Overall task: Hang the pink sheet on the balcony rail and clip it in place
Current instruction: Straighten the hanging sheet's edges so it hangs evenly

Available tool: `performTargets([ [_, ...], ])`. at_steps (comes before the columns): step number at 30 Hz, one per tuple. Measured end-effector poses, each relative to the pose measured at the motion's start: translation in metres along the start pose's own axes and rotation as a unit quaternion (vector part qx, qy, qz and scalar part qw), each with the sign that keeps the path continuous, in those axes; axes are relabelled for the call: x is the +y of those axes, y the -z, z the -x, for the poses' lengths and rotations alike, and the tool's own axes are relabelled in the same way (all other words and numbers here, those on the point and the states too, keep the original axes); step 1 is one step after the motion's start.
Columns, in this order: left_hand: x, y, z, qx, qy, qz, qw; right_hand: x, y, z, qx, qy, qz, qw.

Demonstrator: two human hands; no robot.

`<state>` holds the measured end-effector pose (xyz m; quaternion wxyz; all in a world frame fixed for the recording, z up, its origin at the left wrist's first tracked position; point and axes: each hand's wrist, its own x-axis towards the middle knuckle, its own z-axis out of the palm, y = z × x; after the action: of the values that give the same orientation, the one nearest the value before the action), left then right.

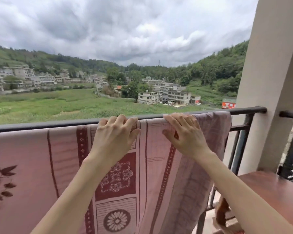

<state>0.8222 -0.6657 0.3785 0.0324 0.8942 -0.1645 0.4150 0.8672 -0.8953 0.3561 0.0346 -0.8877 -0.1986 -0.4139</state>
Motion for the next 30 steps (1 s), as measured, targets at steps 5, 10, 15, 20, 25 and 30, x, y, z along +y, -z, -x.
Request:
performTargets([
  [5, 0.05, -0.025, -0.027, 0.002, -0.016, 0.012, 1.0, 0.038, -0.006, 0.005, 0.034, 0.007, -0.025, 0.999],
  [10, 0.1, -0.057, -0.058, 0.023, -0.057, 0.021, 0.998, 0.106, -0.009, 0.019, 0.077, -0.001, -0.018, 0.997],
  [15, 0.149, -0.083, -0.088, 0.039, -0.082, 0.03, 0.995, 0.153, -0.007, 0.028, 0.097, -0.048, -0.054, 0.993],
  [20, 0.181, -0.103, -0.108, 0.043, -0.088, 0.032, 0.995, 0.189, -0.01, 0.04, 0.071, -0.242, -0.371, 0.894],
  [25, 0.202, -0.11, -0.111, 0.044, -0.031, 0.0, 0.999, 0.205, -0.018, 0.063, -0.01, -0.327, -0.594, 0.735],
  [30, 0.218, -0.103, -0.106, 0.02, 0.04, 0.008, 0.999, 0.218, -0.015, 0.061, -0.048, -0.264, -0.668, 0.694],
])
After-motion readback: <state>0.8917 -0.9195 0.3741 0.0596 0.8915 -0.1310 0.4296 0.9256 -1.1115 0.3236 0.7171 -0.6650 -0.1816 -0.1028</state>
